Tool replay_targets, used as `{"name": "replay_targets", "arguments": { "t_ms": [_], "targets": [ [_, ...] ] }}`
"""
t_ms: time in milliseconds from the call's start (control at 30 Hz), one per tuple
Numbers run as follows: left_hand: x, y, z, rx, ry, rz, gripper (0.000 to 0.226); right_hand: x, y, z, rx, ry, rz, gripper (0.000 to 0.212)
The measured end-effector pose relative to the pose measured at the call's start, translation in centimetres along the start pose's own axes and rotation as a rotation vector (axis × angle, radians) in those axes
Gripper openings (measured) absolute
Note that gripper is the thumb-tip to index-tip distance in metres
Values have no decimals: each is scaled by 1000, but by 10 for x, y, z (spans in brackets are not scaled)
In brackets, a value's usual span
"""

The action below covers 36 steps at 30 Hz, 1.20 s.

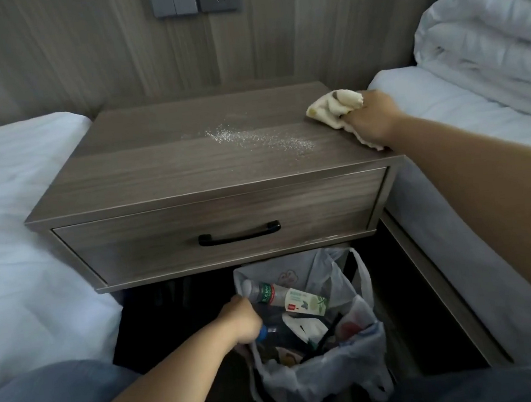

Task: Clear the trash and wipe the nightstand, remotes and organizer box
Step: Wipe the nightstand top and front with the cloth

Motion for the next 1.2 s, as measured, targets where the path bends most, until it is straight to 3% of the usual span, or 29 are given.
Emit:
{"name": "replay_targets", "arguments": {
  "t_ms": [167, 367, 467, 567, 633, 733, 833, 1000, 1100, 1200],
  "targets": [
    [-18, -7, 6, 70, -69, 47, 31, 2, 2, 0, 57, -28, -63, 30],
    [-27, -15, -8, 176, -104, 3, 14, 9, -33, 0, 53, -103, -151, 13],
    [-26, -10, -9, 207, -169, -18, 19, 23, -73, 1, 7, -135, -261, 23],
    [-32, -15, -10, 205, -215, 6, 10, 31, -107, 2, -2, -119, -326, 18],
    [-35, -14, -12, 198, -242, 21, 19, 34, -115, -2, 7, -71, -323, 17],
    [-34, -10, -10, 242, -246, 9, 8, 37, -96, -18, -93, 15, -280, 14],
    [-30, -8, -9, 249, -251, -6, 19, 43, -56, -34, -204, 65, -213, 18],
    [-31, -3, -10, 203, -267, 6, 13, 29, -15, -4, -38, -292, -122, 20],
    [-35, -1, -10, 188, -286, 16, 18, 24, -26, 10, -29, -269, -161, 16],
    [-34, 1, -9, 193, -285, 6, 17, 22, -64, 10, -110, -223, -318, 16]
  ]
}}
Point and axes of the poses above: each hand's wrist, its own y-axis towards the middle knuckle, its own z-axis out of the palm, x = y × z, the point moved 5 cm from there along y, towards the middle knuckle, and after that the axes turned 13 degrees about -y, right-handed, at the moved point
